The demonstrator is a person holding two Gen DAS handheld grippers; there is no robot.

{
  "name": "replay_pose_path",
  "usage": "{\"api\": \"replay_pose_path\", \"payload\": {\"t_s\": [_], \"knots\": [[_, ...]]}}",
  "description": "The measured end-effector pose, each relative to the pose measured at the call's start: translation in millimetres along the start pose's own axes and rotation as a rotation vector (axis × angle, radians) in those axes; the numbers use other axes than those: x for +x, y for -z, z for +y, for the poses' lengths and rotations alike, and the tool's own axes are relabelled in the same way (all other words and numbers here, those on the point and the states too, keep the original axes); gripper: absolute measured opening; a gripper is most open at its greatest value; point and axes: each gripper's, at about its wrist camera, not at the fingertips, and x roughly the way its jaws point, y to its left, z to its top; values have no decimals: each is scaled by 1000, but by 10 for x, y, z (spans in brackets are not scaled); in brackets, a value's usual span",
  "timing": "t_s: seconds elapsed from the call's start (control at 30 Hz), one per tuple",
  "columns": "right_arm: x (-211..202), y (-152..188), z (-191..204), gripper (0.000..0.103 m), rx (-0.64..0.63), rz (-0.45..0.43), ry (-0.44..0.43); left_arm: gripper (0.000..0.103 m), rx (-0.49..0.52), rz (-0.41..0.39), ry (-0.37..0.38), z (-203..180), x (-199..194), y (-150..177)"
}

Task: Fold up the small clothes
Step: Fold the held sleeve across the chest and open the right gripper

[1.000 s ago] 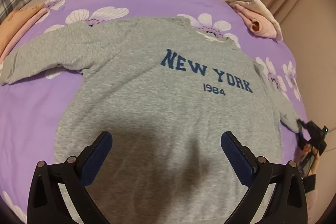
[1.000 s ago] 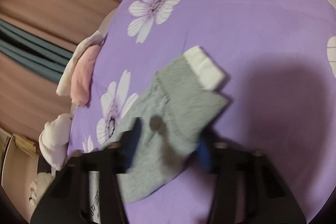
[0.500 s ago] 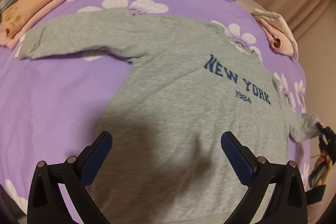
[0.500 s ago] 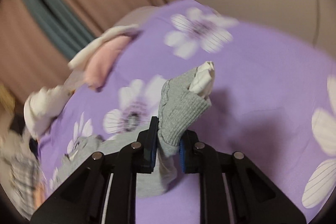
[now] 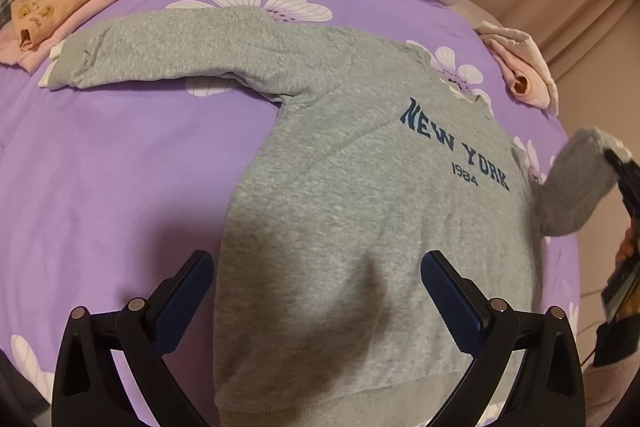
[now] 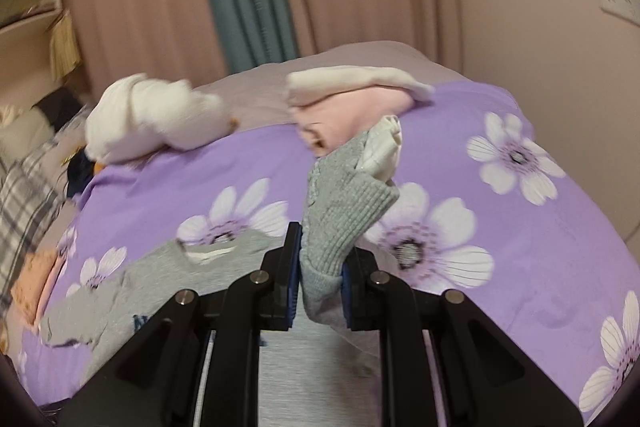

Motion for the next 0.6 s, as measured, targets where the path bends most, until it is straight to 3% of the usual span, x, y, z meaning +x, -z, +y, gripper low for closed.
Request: {"api": "replay_pose_path", "payload": {"t_s": [0.27, 0.6], "knots": [[200, 146, 743, 17, -167, 20, -14, 102, -1, 13, 17, 53, 19, 32], [614, 736, 1503, 17, -425, 116, -6, 102, -10, 30, 14, 118, 86, 50]]}}
